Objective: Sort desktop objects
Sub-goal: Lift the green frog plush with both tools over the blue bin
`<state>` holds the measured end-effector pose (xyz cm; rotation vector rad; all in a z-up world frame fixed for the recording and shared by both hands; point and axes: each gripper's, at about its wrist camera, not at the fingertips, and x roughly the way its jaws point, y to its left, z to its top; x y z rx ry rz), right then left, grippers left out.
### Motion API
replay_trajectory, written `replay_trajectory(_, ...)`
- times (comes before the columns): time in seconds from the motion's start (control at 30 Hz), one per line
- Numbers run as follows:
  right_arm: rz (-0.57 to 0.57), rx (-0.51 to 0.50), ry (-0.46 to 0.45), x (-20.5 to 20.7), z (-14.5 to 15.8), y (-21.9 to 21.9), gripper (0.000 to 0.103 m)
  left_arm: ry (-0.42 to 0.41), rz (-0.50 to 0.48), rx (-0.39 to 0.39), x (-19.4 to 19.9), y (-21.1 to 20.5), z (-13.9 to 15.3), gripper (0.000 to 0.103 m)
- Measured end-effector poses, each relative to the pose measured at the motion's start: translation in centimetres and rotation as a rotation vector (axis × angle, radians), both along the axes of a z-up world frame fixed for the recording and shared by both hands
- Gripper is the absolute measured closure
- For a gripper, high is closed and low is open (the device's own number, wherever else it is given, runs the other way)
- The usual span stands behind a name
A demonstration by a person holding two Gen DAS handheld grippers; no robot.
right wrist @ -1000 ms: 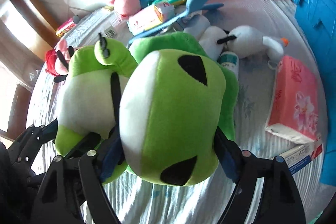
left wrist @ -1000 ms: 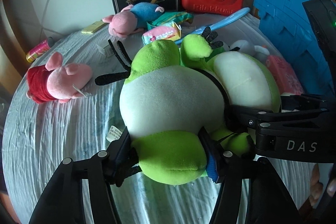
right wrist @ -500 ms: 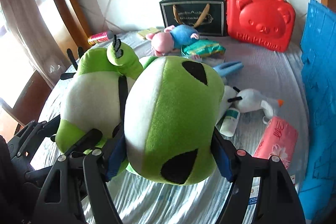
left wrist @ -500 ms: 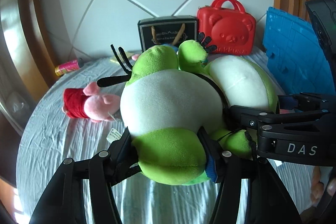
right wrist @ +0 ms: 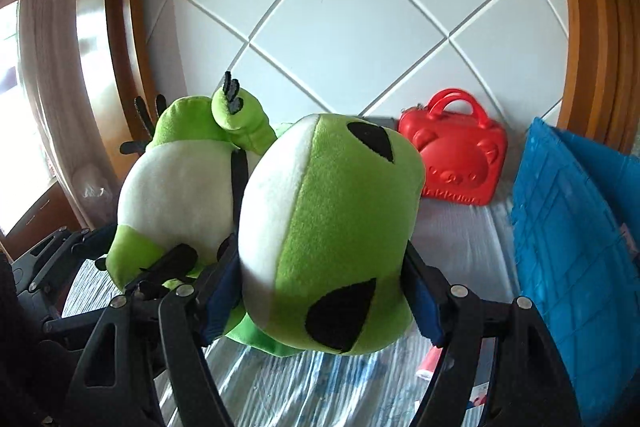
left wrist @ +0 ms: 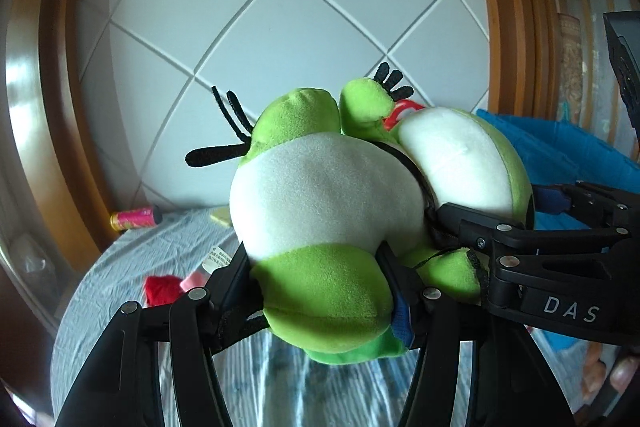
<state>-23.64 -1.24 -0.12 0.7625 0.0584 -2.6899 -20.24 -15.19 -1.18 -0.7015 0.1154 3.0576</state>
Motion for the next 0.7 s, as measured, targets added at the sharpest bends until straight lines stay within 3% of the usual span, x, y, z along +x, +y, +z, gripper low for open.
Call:
replay_trajectory(0.23,-0.118,-0.016,0.135,1.2,6.5,8.1,0.03,0.125,-0.104,-0.02,-0.6,7.3,6.2,0.045)
replay_trajectory(0.47,-0.225,-0.006,0.23,1.4,11.2,21.1,0.03,0.211,-0.224,-0.01,-1.9,19.7,11.2,0.044)
replay_trajectory(0.7,-0.334,0.032,0.284,4.2,15.7,34.5,0.03,0.231,-0.327,0.01,-1.9,33.3,14.2,0.043)
